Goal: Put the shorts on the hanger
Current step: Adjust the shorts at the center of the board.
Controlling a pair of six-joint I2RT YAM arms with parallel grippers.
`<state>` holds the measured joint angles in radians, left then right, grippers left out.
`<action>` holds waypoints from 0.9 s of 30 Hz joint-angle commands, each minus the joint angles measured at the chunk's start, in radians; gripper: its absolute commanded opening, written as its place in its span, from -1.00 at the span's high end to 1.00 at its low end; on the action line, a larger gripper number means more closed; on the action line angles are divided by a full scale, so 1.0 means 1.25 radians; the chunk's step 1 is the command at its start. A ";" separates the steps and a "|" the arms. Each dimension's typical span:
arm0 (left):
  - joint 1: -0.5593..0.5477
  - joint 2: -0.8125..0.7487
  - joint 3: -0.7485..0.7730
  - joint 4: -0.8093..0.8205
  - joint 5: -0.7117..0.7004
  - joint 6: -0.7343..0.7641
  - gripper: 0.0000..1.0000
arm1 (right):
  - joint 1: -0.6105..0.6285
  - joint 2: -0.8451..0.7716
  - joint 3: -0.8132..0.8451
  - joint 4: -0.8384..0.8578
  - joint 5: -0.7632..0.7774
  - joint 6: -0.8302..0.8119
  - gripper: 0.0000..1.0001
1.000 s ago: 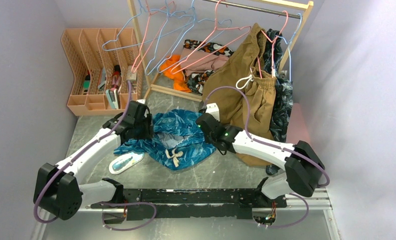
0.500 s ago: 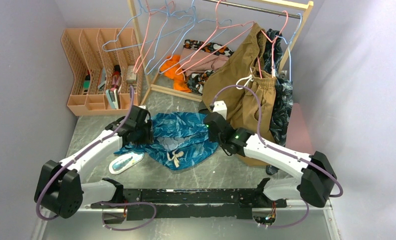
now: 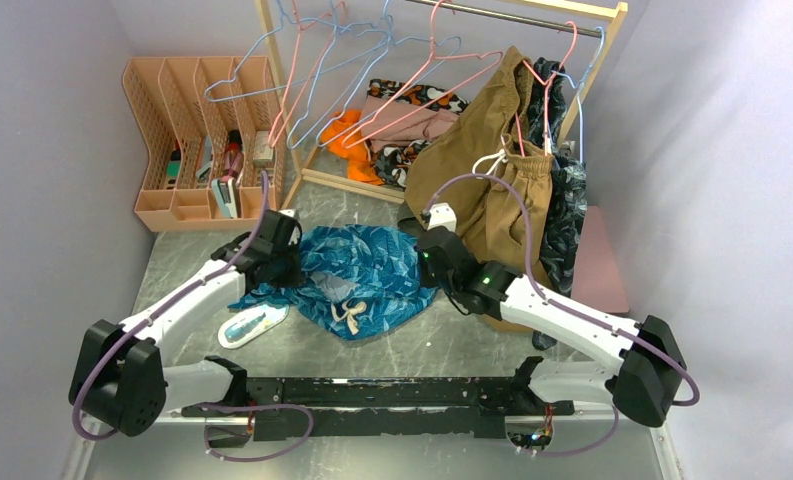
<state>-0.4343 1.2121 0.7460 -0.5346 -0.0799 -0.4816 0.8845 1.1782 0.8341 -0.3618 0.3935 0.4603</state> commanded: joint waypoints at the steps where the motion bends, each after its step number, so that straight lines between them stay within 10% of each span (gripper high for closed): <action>1: 0.006 -0.005 0.031 0.008 -0.008 0.013 0.86 | 0.001 0.025 -0.015 0.022 -0.071 -0.058 0.51; 12: 0.006 0.033 0.085 -0.025 -0.051 0.020 0.86 | 0.134 0.193 0.019 -0.011 0.099 -0.084 -0.29; 27: 0.007 0.026 0.081 -0.025 -0.046 0.028 0.86 | 0.159 0.326 0.040 -0.004 0.271 -0.063 -0.28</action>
<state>-0.4335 1.2541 0.8242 -0.5652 -0.1200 -0.4625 1.0794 1.5688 0.8574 -0.3935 0.6510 0.3725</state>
